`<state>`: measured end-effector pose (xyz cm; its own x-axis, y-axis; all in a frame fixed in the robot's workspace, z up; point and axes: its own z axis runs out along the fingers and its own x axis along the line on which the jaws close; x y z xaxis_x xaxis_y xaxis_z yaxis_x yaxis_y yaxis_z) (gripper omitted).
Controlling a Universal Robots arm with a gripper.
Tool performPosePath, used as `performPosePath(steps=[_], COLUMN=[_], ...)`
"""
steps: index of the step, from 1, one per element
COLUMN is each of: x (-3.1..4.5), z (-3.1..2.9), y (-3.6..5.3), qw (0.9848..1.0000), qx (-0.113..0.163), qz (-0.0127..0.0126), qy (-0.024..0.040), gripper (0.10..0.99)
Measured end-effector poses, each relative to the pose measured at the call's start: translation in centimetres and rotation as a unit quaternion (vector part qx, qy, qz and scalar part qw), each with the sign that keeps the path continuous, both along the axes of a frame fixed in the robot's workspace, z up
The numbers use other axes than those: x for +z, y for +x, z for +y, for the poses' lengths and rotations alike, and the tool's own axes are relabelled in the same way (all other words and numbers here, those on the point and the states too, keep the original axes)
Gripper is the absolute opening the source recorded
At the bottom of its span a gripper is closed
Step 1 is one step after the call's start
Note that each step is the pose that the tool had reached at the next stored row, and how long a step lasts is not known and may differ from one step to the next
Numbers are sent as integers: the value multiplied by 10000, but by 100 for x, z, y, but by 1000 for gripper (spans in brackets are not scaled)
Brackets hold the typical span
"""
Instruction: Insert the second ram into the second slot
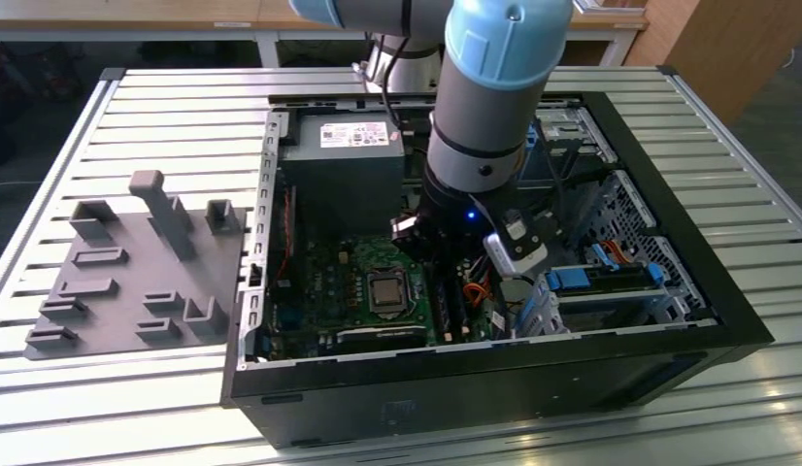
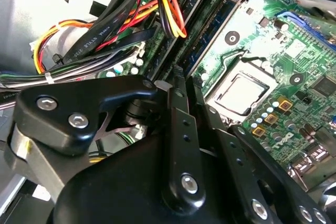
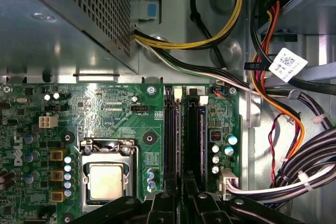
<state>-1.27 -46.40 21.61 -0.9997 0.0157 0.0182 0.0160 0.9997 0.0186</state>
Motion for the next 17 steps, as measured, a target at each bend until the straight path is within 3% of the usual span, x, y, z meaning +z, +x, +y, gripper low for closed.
performPosePath(steps=[8,11,17], x=[90,89,40], z=[1,1,0], y=[0,0,0], qw=[10000,10000,10000], qx=[0,0,0], qz=[0,0,1], qy=[0,1,-1], gripper=[208,106,106])
